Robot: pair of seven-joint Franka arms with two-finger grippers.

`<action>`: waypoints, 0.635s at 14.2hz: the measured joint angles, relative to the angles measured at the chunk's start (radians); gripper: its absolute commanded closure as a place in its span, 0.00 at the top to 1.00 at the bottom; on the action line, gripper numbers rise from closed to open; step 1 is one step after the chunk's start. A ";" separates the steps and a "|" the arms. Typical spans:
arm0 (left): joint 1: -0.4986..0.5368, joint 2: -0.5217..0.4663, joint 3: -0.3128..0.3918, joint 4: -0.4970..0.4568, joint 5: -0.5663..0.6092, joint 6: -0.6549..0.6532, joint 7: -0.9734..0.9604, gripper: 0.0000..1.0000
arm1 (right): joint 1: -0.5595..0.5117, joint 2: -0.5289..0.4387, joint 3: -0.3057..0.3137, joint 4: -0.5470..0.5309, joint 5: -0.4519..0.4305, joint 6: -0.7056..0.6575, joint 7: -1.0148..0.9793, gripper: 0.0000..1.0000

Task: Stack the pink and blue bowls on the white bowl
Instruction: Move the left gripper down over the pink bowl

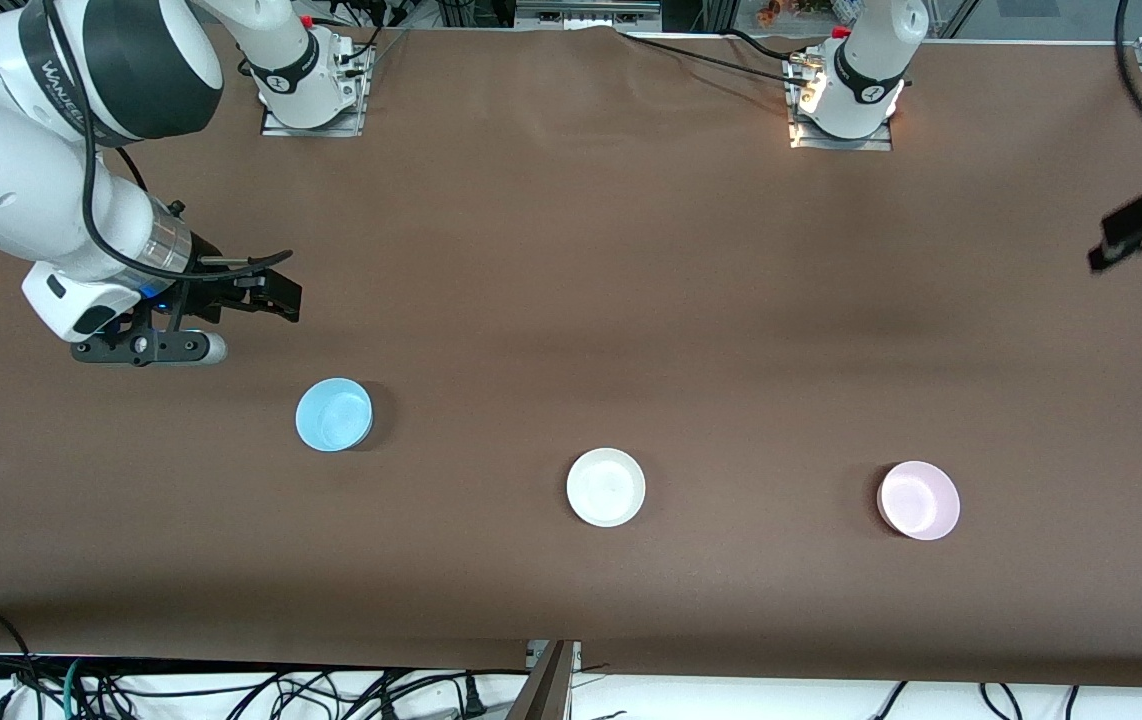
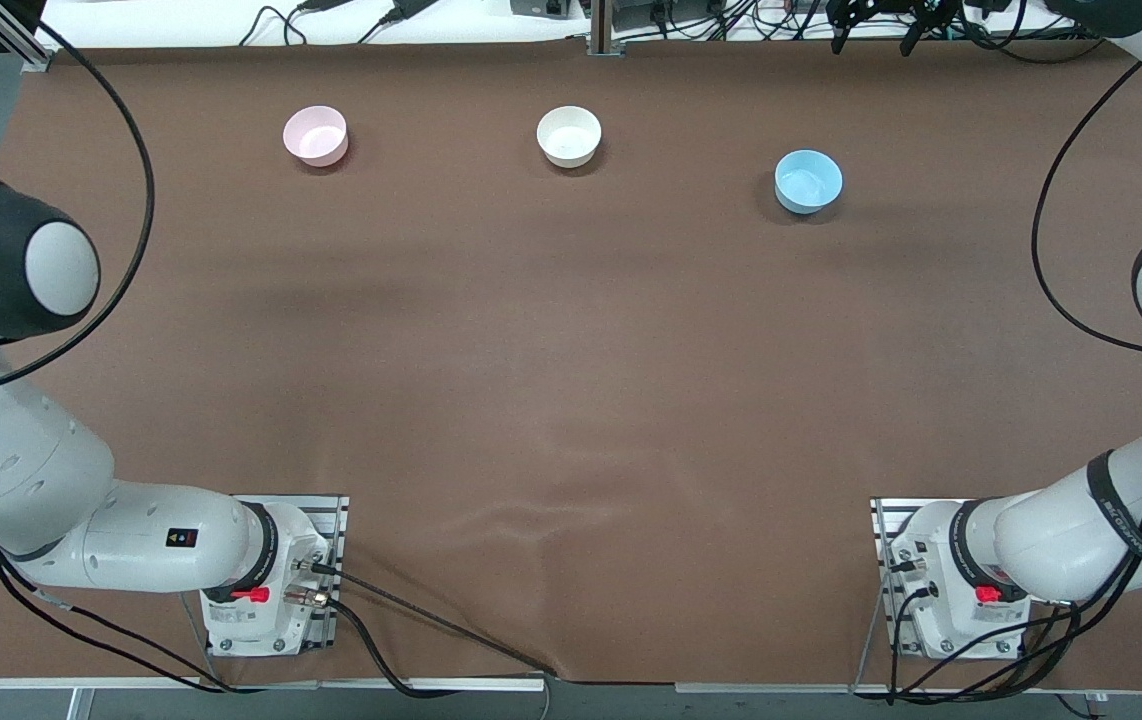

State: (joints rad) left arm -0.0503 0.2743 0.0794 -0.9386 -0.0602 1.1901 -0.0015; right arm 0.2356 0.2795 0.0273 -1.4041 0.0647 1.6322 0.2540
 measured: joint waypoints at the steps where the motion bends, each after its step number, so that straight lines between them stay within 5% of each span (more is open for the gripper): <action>1: 0.000 -0.021 0.000 -0.002 0.000 -0.023 0.000 1.00 | 0.000 0.000 0.000 0.000 0.000 0.001 0.000 1.00; 9: 0.000 -0.051 -0.001 -0.035 0.000 -0.052 0.000 1.00 | -0.029 -0.098 -0.029 -0.082 -0.002 0.018 -0.006 1.00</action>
State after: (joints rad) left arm -0.0504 0.2238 0.0779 -0.9732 -0.0603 1.1383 -0.0014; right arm 0.2067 0.1816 -0.0014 -1.4865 0.0623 1.6503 0.2483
